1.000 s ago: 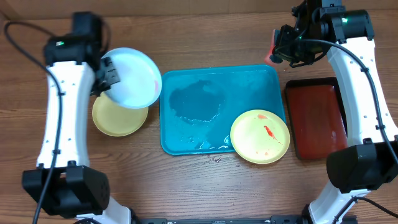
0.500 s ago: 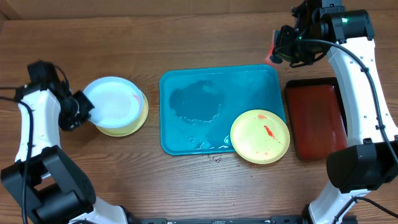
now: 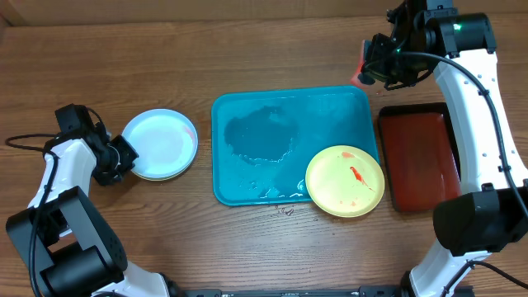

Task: Clean dirty plates on tray and stack at the side
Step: 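Carry the white plate left and set it on the yellow plate, then release the white plate and move the left gripper to the yellow plate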

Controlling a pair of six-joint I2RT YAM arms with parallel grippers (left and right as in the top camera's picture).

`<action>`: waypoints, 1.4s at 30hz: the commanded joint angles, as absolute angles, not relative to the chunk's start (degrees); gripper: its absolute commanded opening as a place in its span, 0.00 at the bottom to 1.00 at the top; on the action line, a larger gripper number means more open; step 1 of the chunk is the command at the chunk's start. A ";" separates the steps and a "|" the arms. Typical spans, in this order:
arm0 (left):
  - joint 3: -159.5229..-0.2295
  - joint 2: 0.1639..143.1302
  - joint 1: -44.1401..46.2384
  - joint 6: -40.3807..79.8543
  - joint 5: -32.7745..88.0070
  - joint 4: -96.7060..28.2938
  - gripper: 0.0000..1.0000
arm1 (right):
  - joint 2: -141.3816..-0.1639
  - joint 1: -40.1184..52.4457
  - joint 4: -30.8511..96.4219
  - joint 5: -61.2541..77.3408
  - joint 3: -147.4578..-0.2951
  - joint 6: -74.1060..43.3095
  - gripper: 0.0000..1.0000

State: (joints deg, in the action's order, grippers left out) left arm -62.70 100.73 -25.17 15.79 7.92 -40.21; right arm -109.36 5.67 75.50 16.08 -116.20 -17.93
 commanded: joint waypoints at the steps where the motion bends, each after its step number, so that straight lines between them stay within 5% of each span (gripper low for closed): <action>1: -62.02 99.22 -24.99 15.40 9.02 -39.81 0.25 | -109.36 5.76 75.16 15.86 -116.27 -17.50 0.04; 16: -79.31 99.20 -18.72 10.92 9.04 -52.84 0.42 | -109.36 5.76 75.33 15.88 -116.27 -17.52 0.04; 26: -85.56 99.63 1.76 10.70 23.07 -56.55 0.51 | -109.36 5.76 75.44 15.86 -116.27 -17.52 0.04; 35: -85.56 102.00 20.23 17.19 21.91 -50.59 0.55 | -109.36 5.76 75.46 15.86 -116.27 -17.50 0.04; 42: -85.56 110.54 26.00 20.53 31.24 -45.06 0.49 | -109.36 5.76 76.60 15.40 -116.27 -17.50 0.04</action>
State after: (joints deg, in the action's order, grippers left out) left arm -84.73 106.06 24.12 18.31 24.75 -46.57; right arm -109.36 5.67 76.36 16.08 -116.20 -17.98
